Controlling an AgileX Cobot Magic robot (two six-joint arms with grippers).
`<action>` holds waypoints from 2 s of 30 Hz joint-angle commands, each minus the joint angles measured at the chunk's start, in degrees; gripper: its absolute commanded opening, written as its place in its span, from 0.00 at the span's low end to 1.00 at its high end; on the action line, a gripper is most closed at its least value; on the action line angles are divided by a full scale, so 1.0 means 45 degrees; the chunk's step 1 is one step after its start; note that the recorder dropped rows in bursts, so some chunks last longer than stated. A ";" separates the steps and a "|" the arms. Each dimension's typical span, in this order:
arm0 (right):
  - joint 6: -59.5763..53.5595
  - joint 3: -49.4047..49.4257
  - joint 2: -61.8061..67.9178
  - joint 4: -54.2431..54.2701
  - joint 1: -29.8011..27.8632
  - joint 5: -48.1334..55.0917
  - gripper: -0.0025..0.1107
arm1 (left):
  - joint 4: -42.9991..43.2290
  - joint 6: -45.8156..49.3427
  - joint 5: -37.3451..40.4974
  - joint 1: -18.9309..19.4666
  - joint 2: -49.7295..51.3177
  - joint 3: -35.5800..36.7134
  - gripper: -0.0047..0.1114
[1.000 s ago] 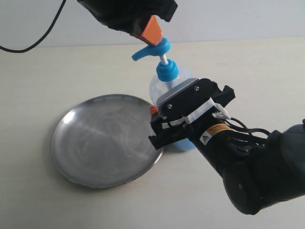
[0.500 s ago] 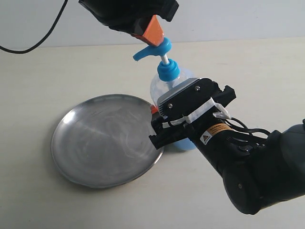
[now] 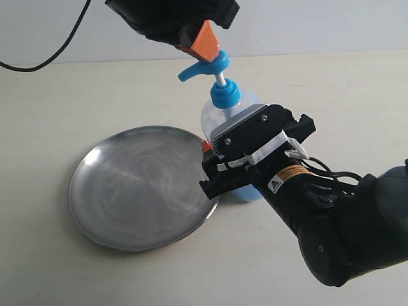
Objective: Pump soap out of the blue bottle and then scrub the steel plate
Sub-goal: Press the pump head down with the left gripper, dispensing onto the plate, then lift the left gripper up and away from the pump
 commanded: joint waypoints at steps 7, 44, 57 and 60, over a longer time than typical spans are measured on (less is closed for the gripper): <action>-0.0147 -0.0094 -0.0274 -0.0417 0.0011 -0.0861 0.02 | 0.0055 -0.0054 0.0688 -0.0052 0.0470 0.0128 0.04; -0.0096 -0.0094 -0.0274 -0.0417 0.0011 -0.0911 0.02 | -0.0002 0.0019 -0.0860 -0.0052 0.1379 0.2965 0.04; -0.0161 -0.0094 -0.0274 0.0086 0.0011 -0.1085 0.02 | 0.0974 0.0291 -0.2070 -0.0052 0.0010 0.1871 0.04; -0.0406 -0.0094 -0.0274 0.0492 0.0011 -0.1247 0.02 | 0.1450 0.0291 -0.2248 -0.0052 -0.0786 0.1076 0.04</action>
